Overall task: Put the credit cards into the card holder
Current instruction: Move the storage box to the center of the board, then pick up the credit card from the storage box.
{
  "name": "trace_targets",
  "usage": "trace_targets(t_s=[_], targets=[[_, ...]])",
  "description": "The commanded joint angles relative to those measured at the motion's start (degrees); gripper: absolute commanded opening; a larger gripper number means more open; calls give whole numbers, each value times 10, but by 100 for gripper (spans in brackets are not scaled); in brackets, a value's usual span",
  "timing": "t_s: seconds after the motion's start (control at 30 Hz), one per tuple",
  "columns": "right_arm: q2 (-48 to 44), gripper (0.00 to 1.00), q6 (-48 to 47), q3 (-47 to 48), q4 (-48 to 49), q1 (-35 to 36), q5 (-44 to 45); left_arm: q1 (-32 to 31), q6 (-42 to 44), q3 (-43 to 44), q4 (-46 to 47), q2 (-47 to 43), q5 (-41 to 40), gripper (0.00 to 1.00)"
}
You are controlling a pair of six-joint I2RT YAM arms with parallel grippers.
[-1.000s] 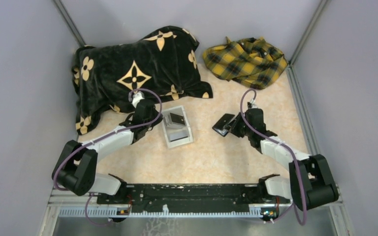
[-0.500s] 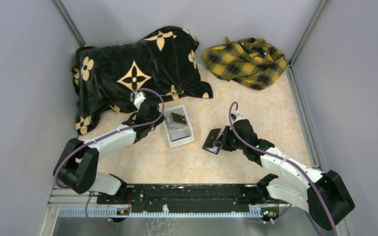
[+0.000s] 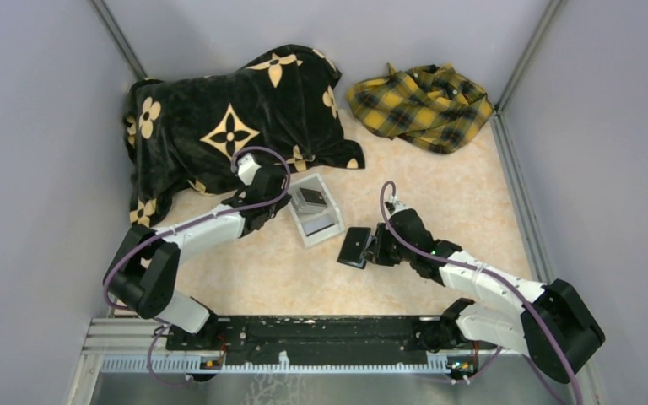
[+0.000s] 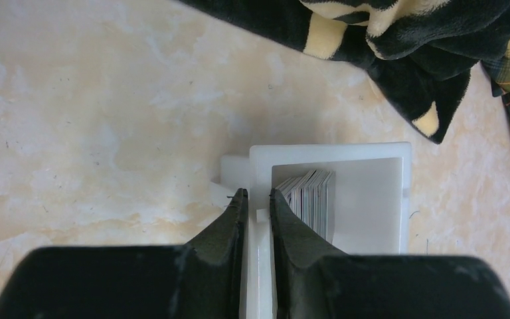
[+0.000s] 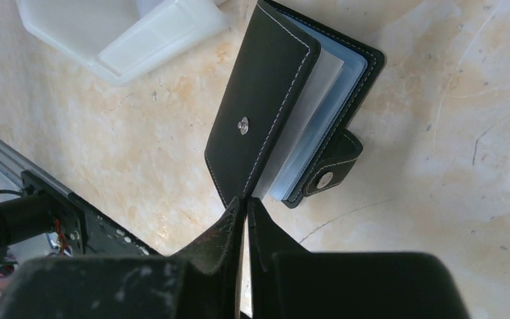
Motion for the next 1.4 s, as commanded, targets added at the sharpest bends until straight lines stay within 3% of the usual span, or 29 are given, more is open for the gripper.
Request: trace_targets(t_s=[0.0,0.17,0.27,0.37,0.53,0.73,0.9,1.1,1.37], targets=[[-7,11,-28,12,-3,7,6,-6,-10,13,-26,3,-12,18],[-34,41,-65,49,-66,9,41,-8,9,13,-21,-16,-12,55],[-35,47,-87,78,-93,10,57,-9,24,18,-16,-30,-13,70],[-35,48,-102,106,-116,12,69,-10,39,26,-18,-44,-12,76],[-17,50,-140,174,-158,23,88,-12,51,32,-38,-94,-6,78],[69,50,-208,298,-185,38,99,-13,8,-54,-51,-218,3,74],[164,51,-252,405,-189,41,89,-16,-17,-145,-52,-300,13,51],[297,51,-291,540,-203,43,64,-24,-34,-204,-48,-308,29,24],[449,52,-305,649,-208,43,35,-28,-14,-236,24,-258,57,22]])
